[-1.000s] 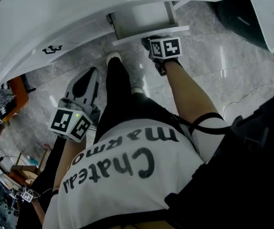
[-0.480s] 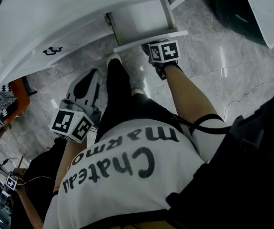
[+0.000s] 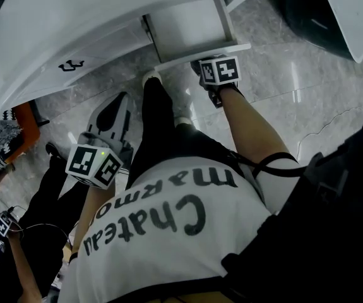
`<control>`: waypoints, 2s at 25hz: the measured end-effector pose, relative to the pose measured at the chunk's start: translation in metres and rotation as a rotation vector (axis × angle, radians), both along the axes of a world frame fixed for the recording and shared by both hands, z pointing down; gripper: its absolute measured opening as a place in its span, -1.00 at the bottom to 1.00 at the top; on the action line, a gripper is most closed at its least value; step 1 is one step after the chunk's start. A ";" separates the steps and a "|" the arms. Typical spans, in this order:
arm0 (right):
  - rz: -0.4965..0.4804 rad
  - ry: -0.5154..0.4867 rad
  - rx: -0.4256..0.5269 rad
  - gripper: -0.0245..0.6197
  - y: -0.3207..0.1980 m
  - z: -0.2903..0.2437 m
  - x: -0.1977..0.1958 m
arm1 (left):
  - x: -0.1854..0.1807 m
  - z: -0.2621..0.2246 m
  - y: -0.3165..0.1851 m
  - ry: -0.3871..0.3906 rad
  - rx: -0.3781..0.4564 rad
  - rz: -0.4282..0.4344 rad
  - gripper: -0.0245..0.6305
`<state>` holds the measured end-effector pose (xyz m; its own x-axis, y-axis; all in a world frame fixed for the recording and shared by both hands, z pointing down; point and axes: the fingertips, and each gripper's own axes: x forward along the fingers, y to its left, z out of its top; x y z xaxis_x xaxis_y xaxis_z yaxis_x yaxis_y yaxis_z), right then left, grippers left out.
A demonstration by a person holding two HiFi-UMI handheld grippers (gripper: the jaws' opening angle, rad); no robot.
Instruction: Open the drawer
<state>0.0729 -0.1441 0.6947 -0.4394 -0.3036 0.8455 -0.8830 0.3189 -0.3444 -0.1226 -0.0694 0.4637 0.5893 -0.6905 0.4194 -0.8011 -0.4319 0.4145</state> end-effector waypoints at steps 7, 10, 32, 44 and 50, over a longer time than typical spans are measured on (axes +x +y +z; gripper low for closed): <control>-0.005 0.023 -0.035 -0.44 0.003 0.000 0.000 | -0.006 0.002 0.005 0.006 -0.015 -0.012 -0.90; -0.005 0.038 -0.048 -0.45 0.007 0.000 0.002 | -0.009 0.000 0.007 0.006 -0.017 -0.011 -0.90; 0.014 0.121 -0.222 -0.89 0.110 -0.004 0.022 | -0.020 -0.035 -0.034 0.000 0.047 0.052 -0.90; 0.243 -0.141 0.321 -0.89 0.034 -0.201 0.062 | -0.017 -0.068 0.033 -0.004 0.062 -0.018 -0.90; 0.172 -0.268 0.564 -0.89 0.050 -0.312 0.066 | -0.016 -0.095 0.064 0.031 0.111 -0.099 -0.90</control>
